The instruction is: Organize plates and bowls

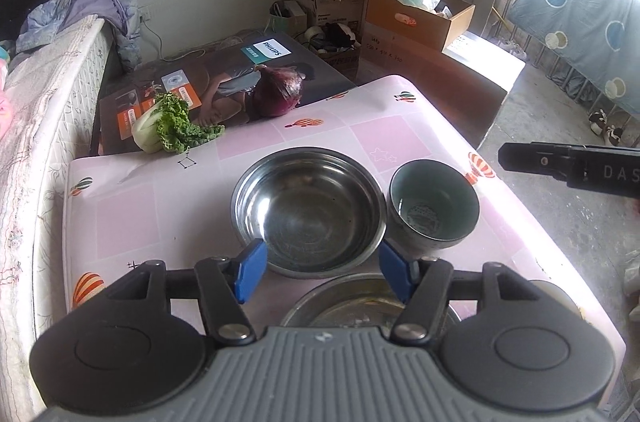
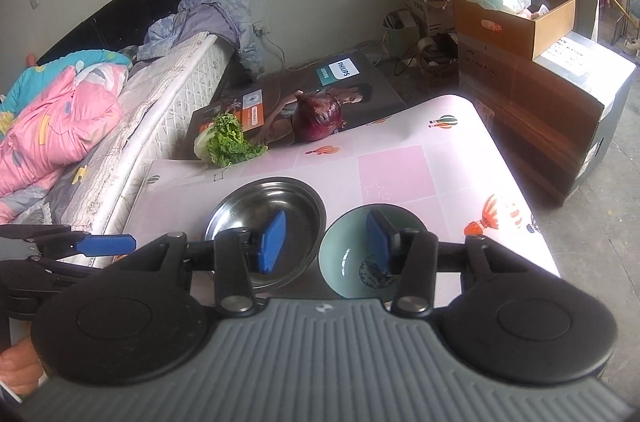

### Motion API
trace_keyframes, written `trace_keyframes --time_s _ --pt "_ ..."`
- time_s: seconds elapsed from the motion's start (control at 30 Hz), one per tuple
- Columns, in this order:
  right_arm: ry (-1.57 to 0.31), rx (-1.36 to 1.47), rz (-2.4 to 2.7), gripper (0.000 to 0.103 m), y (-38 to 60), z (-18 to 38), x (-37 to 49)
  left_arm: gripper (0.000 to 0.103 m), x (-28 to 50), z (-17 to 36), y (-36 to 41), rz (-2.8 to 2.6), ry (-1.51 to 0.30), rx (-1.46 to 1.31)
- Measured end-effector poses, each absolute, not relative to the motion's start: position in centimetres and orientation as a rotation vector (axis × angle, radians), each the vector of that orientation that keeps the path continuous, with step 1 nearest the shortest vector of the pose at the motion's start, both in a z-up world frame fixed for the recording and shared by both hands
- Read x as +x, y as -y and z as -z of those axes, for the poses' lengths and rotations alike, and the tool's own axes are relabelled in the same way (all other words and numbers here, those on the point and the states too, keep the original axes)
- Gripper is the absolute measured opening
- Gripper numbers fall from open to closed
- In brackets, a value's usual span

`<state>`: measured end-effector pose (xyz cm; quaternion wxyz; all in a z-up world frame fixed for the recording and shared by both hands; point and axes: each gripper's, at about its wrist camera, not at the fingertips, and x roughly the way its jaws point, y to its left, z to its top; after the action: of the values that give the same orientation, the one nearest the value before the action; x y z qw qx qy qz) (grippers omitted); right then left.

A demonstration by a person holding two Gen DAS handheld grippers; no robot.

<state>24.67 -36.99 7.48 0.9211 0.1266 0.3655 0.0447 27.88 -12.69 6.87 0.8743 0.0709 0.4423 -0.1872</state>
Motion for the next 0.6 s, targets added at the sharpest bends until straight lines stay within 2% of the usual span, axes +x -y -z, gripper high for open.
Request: trace_keyframes --time_s 0.37,0.5,0.6 --pt "-0.771 0.334 -0.048 0.045 42.2 -6.5 20.3 0.063 26.3 -4.8 18.1 0.467 -0.989 0.158" --pt "-0.802 0.401 -0.026 0.045 44.7 -4.4 20.0 0.059 27.0 -3.0 20.1 0.501 -1.022 0.126" --pt "-0.832 0.424 -0.005 0.045 46.1 -2.4 20.4 0.050 28.1 -1.4 21.6 0.500 -1.061 0.128"
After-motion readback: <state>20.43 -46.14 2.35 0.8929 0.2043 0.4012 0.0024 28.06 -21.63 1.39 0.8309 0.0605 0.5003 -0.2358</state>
